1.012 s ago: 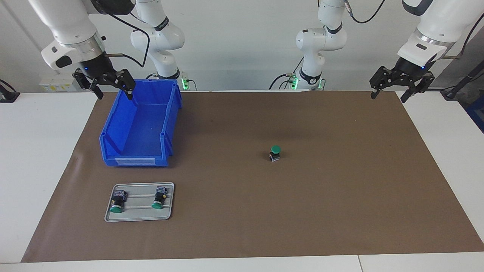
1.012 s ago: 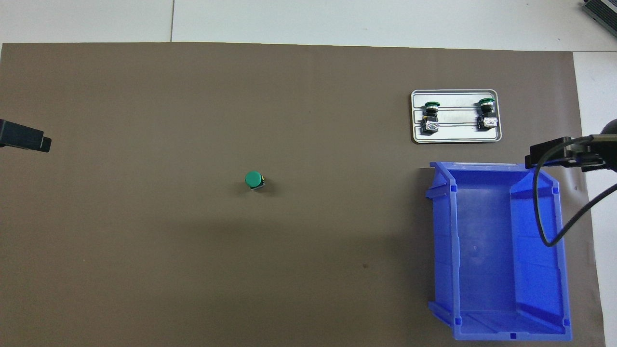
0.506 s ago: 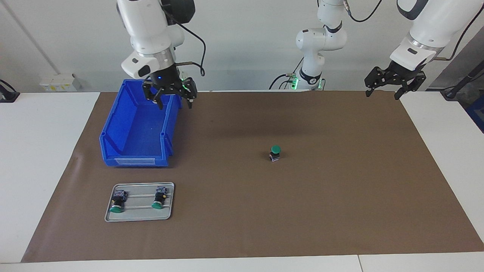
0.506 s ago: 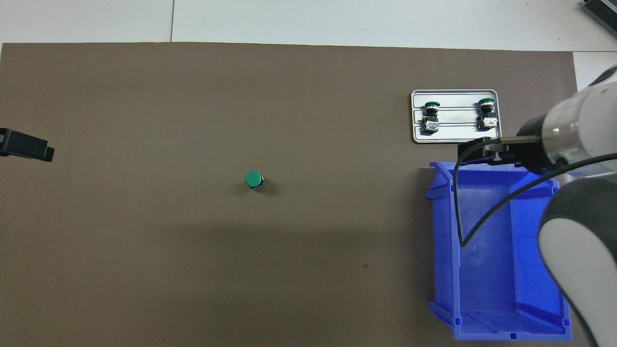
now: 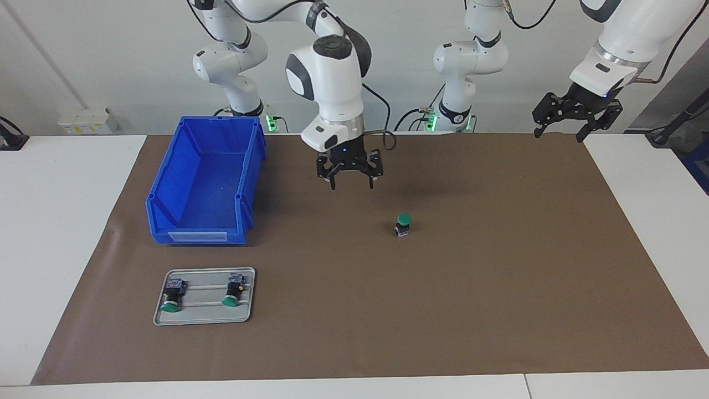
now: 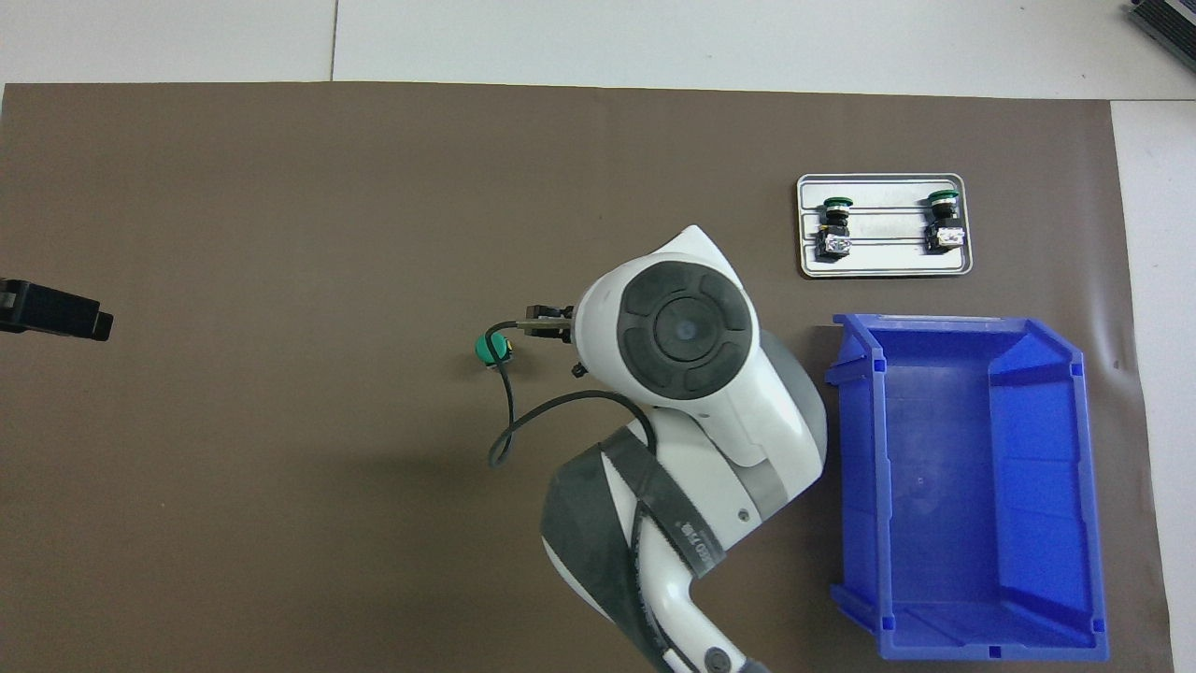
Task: Place and press button with both arms
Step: 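Swing the right gripper from beside the tray to the upright button, then close the right gripper around the upright button and lift it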
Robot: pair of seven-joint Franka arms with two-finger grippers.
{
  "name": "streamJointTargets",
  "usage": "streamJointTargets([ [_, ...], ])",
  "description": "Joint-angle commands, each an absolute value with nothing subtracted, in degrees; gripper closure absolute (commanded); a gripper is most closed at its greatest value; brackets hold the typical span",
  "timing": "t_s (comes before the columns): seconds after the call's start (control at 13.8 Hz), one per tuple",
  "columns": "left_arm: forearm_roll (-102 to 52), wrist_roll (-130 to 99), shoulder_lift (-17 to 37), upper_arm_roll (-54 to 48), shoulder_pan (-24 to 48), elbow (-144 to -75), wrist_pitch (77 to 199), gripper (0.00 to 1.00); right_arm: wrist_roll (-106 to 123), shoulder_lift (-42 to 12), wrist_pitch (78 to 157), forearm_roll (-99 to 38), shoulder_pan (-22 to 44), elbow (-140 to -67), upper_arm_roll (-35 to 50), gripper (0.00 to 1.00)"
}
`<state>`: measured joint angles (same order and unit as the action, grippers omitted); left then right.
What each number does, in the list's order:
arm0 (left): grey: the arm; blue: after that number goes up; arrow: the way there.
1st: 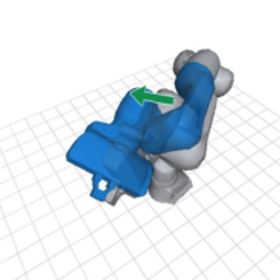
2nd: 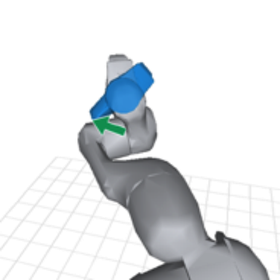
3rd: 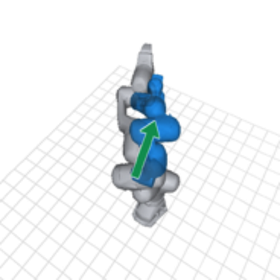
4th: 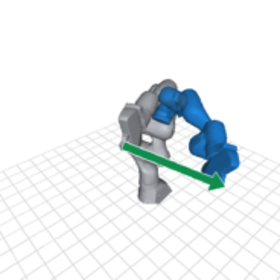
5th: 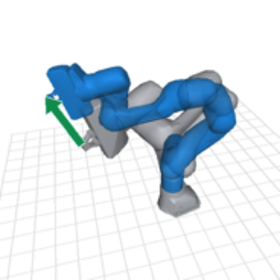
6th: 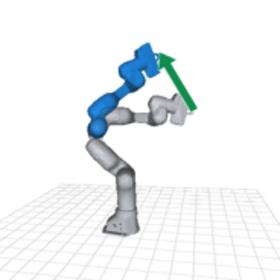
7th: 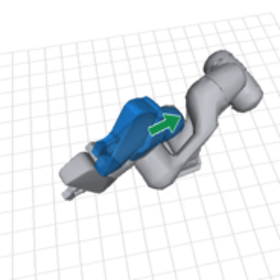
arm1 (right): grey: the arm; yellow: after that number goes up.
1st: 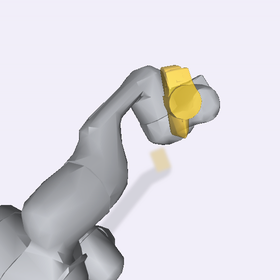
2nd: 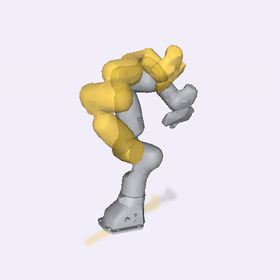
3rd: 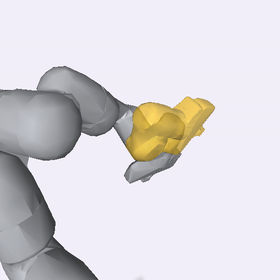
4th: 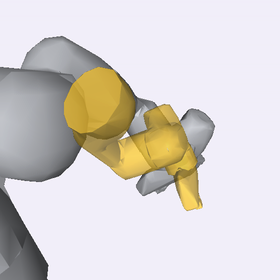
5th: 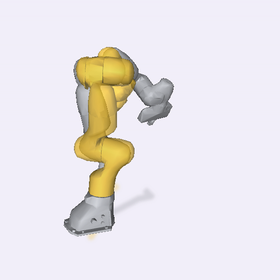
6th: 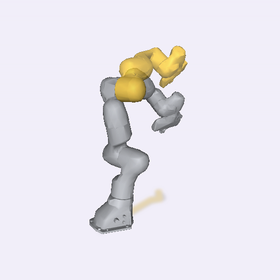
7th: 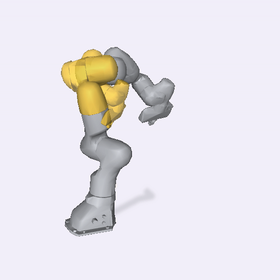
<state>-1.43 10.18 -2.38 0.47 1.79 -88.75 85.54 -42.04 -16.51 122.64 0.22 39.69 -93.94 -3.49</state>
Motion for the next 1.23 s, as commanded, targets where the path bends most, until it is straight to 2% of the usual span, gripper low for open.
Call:
streamJointTargets([
  [0.0, -1.58, 9.23, -2.28, 0.09, 1.58, -87.98, 84.46, 0.0, -44.03, -23.27, 126.55, 1.49, 42.44, -89.74, -3.87, 0.0],
  [0.29, -1.58, 9.14, -3.25, 0.18, 0.62, -90.35, 85.6, 0.0, -47.71, -35.3, 129.01, 6.22, 46.22, -79.39, -3.87, 0.0],
  [0.36, -1.58, 9.49, -3.25, 0.09, 0.79, -90.18, 85.52, 0.0, -47.72, -36.38, 130.68, 8.07, 46.23, -79.1, -3.87, 0.0],
  [0.87, -1.58, 9.58, -3.34, 0.18, 0.53, -90.26, 85.34, 0.0, -47.55, -37.18, 133.42, 10.02, 46.67, -79.98, -3.78, 0.0],
  [1.16, -1.58, 9.49, -3.34, 0.09, 0.62, -90.26, 85.34, 0.0, -47.37, -37.0, 132.63, 9.76, 46.76, -81.21, -3.69, 0.07],
])
